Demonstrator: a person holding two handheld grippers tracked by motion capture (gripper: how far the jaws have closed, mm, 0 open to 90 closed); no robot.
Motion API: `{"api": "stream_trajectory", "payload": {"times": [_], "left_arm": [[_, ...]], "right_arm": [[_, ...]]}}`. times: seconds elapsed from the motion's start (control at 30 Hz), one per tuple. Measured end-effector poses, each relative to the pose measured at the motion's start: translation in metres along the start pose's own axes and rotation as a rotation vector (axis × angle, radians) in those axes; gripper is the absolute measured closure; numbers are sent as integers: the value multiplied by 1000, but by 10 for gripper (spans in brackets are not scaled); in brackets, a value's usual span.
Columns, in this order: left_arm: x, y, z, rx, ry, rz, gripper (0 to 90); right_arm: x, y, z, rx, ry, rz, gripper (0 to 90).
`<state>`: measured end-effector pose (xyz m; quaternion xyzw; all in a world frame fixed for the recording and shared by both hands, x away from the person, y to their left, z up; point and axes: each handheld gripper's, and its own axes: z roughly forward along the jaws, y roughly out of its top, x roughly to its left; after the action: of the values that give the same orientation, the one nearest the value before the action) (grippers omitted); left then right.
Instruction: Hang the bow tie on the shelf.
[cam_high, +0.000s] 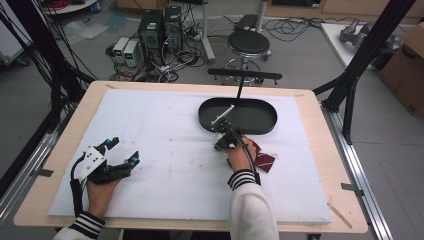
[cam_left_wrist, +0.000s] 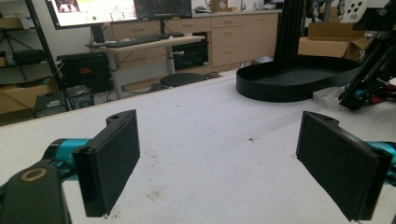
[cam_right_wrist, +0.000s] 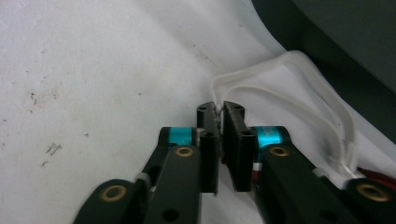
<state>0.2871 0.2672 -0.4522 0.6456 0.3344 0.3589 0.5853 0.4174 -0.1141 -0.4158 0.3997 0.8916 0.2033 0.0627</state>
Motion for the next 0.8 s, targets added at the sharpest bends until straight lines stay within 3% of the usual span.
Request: {"api": "stream_trajectory", "payload": {"times": [0.13,0.4,0.47,0.57,0.6,0.63,0.77,0.8], "left_arm": [[0,0,0,-3,1,-1,139],[0,0,0,-2,0,-1,139],[0,0,0,0,0,1,139],[0,0,0,-2,0,0,139],[0,0,0,0,0,-1,139],[0,0,0,-2,0,-1,139],[0,0,0,-1,1,-2,139],[0,0,0,-2,2,-6,139]], "right_arm": [[2,1,-1,5,-1,-12,859],[3,0,-11,-60,3,-13,859],[2,-1,-19,-123,20,3,859],[3,-2,-25,-165,27,4,859],[3,-3,-31,-211,28,0,859],[3,-3,-31,-211,28,0,859],[2,-9,-49,-325,51,11,859],[2,-9,-49,-325,51,11,859]]}}
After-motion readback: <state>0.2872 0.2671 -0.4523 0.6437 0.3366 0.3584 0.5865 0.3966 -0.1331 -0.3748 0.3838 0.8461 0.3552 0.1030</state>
